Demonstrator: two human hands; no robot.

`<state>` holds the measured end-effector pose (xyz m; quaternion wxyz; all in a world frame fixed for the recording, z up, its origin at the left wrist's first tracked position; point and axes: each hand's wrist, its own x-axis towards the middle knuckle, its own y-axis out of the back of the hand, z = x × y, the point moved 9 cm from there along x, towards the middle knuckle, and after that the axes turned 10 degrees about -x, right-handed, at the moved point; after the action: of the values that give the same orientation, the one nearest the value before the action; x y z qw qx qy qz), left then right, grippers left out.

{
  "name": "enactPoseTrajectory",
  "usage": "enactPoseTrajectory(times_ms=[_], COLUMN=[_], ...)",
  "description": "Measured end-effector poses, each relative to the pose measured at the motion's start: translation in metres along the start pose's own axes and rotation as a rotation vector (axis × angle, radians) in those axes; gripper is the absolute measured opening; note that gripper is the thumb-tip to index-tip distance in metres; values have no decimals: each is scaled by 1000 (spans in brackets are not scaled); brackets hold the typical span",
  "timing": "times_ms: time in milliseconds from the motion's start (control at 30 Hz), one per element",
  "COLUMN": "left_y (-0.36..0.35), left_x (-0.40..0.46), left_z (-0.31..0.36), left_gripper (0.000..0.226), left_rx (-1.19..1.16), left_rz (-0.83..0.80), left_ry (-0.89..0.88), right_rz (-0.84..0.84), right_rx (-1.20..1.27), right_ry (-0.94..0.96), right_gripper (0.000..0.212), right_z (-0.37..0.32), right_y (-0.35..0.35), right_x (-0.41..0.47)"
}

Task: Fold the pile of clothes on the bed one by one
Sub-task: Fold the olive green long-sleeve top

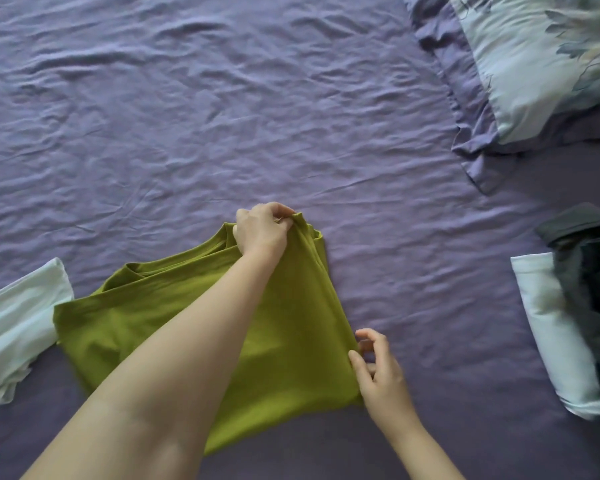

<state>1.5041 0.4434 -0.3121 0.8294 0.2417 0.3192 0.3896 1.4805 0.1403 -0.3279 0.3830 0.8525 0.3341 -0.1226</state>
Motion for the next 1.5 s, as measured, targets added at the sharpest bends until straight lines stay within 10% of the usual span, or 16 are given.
enactPoseTrajectory(times_ms=[267,400,567,900,1300,1500], left_y=[1,8,55,194,192,191], left_x=[-36,-60,-79,-154,-223,-234], left_z=[-14,-41,-103,-225,-316,-327], left_gripper=[21,29,37,25,30,23], left_rx=[-244,-313,-391,-320,-590,-518], left_rz=[-41,-79,-25,279,199,127], left_ry=[-21,25,157,264,522,486], right_rz=[297,94,122,-369,-556,-486], right_rx=[-402,-719,-597,-581,-776,-671], right_ry=[389,612,293,786,765,748], right_gripper=[37,49,32,24,63,20], right_z=[-56,-92,-101,-251,-326,-335], right_y=[8,-31,-30,-200,-347,-342], right_x=[-9,-3,27,4,13,15])
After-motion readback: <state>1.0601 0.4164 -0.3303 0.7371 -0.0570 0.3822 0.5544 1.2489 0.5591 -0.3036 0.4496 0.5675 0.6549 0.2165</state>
